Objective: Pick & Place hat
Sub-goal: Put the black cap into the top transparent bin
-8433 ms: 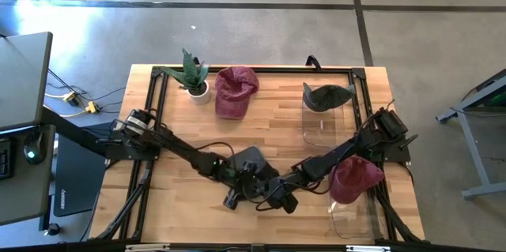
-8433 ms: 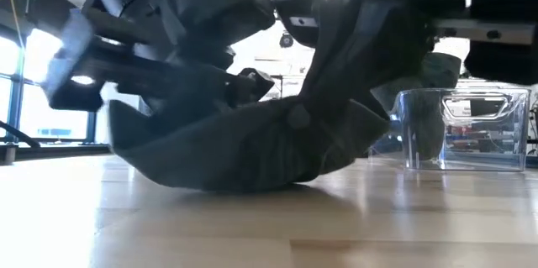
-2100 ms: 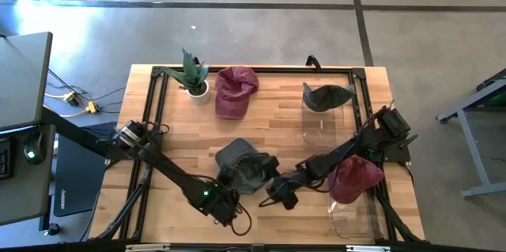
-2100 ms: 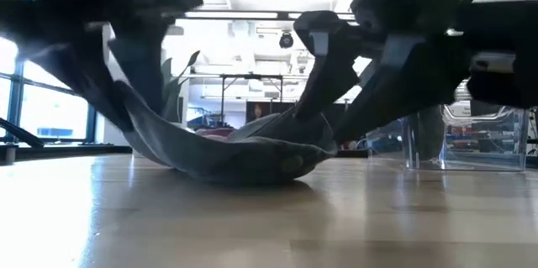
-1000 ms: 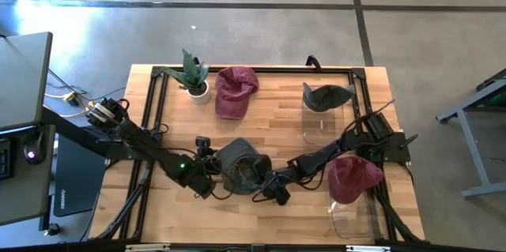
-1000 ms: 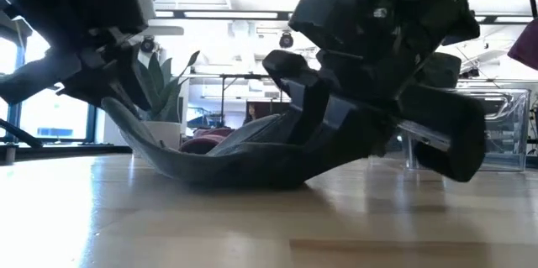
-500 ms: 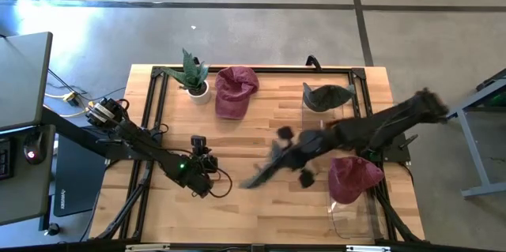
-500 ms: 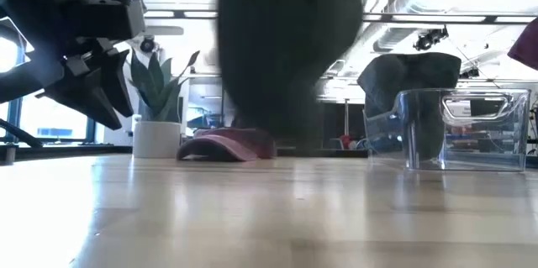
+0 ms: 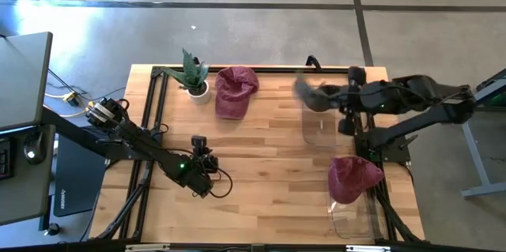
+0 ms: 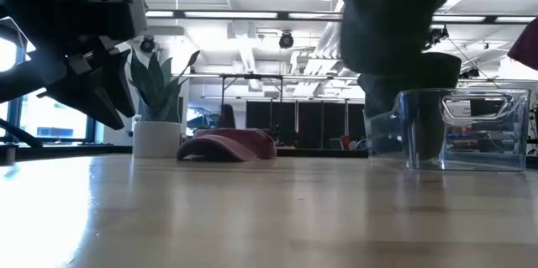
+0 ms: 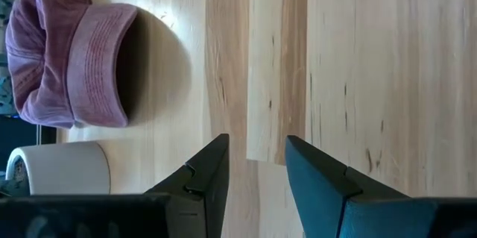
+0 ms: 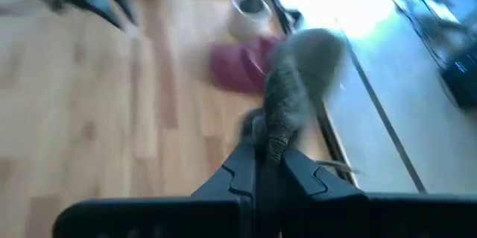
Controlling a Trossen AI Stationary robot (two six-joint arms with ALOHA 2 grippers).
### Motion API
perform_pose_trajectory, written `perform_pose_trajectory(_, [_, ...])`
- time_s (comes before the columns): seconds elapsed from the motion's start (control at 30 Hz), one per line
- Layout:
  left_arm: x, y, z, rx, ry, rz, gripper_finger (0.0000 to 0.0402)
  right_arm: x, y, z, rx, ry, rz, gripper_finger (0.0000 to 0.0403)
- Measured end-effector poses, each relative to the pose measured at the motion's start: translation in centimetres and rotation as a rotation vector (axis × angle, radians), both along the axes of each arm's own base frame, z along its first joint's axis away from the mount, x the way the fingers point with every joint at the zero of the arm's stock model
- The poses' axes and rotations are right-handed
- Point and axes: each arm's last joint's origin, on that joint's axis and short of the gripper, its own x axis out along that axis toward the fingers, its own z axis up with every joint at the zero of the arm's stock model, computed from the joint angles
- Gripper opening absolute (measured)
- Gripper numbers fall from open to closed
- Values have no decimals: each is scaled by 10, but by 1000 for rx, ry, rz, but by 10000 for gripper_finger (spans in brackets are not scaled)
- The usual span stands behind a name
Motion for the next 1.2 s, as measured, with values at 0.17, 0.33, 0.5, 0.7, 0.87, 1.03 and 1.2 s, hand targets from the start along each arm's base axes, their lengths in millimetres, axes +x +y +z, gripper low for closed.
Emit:
perform_pose_trajectory(0.17, [1,-1,0,-10,-14,-1,127,-13,-10,-16,40,45,-77,26])
perform_pose_trajectory(0.33, [1,-1,0,-10,-15,-1,127,-12,-12,-38,94,105,-29,26])
perform_pose_trajectory(0.5, [2,-1,0,-12,-18,-1,127,-13,-14,-39,30,113,-53,21])
perform_pose_trajectory(0.7, [4,-2,0,-15,-27,-19,127,-17,-14,-31,22,97,-52,24])
perform_pose_trajectory(0.87, [4,-3,1,-20,-35,-19,127,-19,-16,-50,-14,218,-115,21])
perform_pose_trajectory(1.03, [5,-3,1,-25,-42,-19,127,-20,-17,-54,-61,223,-131,23])
perform_pose_trajectory(1.2, [5,-3,1,-25,-42,-19,127,-13,-14,-75,-55,318,8,24])
